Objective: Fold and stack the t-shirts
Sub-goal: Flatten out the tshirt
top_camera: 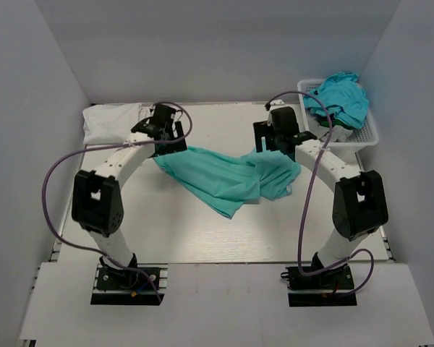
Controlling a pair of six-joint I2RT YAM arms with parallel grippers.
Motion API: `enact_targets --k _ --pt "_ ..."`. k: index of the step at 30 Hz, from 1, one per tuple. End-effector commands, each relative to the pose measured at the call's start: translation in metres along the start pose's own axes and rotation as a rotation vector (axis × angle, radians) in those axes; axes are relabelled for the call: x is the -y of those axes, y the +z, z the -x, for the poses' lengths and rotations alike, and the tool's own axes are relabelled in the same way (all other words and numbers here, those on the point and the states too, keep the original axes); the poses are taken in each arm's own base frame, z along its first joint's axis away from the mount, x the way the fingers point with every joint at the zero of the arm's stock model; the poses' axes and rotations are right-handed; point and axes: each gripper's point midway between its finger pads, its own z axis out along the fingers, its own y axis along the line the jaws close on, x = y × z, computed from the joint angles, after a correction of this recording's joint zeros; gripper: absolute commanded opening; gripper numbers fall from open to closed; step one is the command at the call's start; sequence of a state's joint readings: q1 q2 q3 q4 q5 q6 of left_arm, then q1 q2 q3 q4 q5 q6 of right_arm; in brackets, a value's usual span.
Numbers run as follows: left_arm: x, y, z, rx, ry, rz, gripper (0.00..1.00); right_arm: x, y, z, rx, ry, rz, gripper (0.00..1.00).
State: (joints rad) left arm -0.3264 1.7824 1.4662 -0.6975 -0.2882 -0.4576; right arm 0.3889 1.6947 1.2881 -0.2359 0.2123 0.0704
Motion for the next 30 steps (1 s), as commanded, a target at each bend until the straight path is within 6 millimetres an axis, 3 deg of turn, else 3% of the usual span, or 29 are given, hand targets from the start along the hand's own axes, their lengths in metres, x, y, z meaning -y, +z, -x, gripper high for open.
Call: enact_targets --k 1,4,5,6,9,10,13,20,23,24,27,30 --pt "0.072 -0.040 -0.028 -0.045 0.077 -0.367 1.00 -0.035 -0.007 -0.008 0.003 -0.127 0.161 0.90" --pt "0.111 -0.062 -0.072 -0.140 0.161 -0.518 1.00 -0.046 0.000 -0.014 -0.014 -0.143 0.176 0.90" --pt "0.116 -0.066 -0.093 -0.182 0.187 -0.545 1.00 -0.047 0.005 -0.019 -0.026 -0.147 0.176 0.90" --pt "0.132 -0.076 -0.111 -0.198 0.243 -0.593 0.93 -0.050 0.010 -0.020 -0.025 -0.153 0.171 0.90" --pt "0.141 -0.083 -0.156 -0.283 0.337 -0.611 0.89 -0.055 0.021 -0.027 -0.039 -0.164 0.163 0.90" --pt "0.145 -0.091 -0.179 -0.324 0.382 -0.627 0.89 -0.059 0.024 -0.030 -0.042 -0.165 0.169 0.90" --pt "0.153 -0.107 -0.221 -0.419 0.484 -0.724 0.89 -0.061 0.036 -0.036 -0.058 -0.165 0.156 0.90" --pt "0.150 -0.108 -0.238 -0.394 0.565 -0.646 0.89 -0.068 0.057 -0.047 -0.078 -0.208 0.126 0.89" --pt "0.155 -0.112 -0.242 -0.394 0.579 -0.644 0.89 -0.063 0.063 -0.048 -0.098 -0.184 0.078 0.44" --pt "0.156 -0.113 -0.244 -0.387 0.589 -0.638 0.89 -0.057 0.063 -0.045 -0.091 -0.136 0.029 0.17" --pt "0.157 -0.114 -0.247 -0.374 0.607 -0.628 0.89 -0.054 0.054 -0.034 -0.038 -0.087 0.016 0.01" --pt "0.167 -0.112 -0.248 -0.364 0.625 -0.623 0.89 -0.057 0.041 -0.022 0.015 -0.036 0.037 0.00"
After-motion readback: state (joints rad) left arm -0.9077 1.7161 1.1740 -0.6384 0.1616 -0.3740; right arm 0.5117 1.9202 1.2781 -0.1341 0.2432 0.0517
